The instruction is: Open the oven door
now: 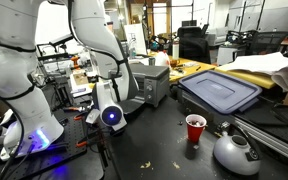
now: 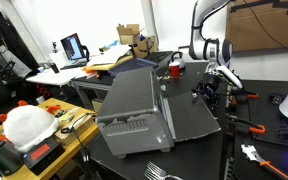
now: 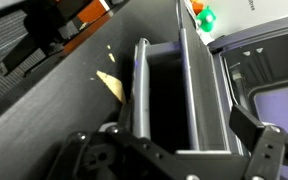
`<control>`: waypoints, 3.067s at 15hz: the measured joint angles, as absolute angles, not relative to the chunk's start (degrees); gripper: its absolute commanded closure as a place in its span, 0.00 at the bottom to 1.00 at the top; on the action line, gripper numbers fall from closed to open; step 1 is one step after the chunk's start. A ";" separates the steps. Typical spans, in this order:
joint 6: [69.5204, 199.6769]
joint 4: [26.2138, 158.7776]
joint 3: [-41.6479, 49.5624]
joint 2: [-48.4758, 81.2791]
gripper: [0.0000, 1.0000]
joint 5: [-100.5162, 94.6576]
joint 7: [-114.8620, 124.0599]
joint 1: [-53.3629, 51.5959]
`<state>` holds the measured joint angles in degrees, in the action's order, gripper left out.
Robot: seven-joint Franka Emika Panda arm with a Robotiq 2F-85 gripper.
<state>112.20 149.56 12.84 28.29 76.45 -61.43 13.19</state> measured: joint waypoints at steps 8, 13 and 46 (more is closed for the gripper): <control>119.50 151.09 12.87 24.68 0.00 76.78 -56.81 9.09; 134.95 154.00 12.88 17.11 0.00 74.29 -50.75 5.51; 126.88 150.06 8.44 -17.58 0.00 4.38 -7.49 6.17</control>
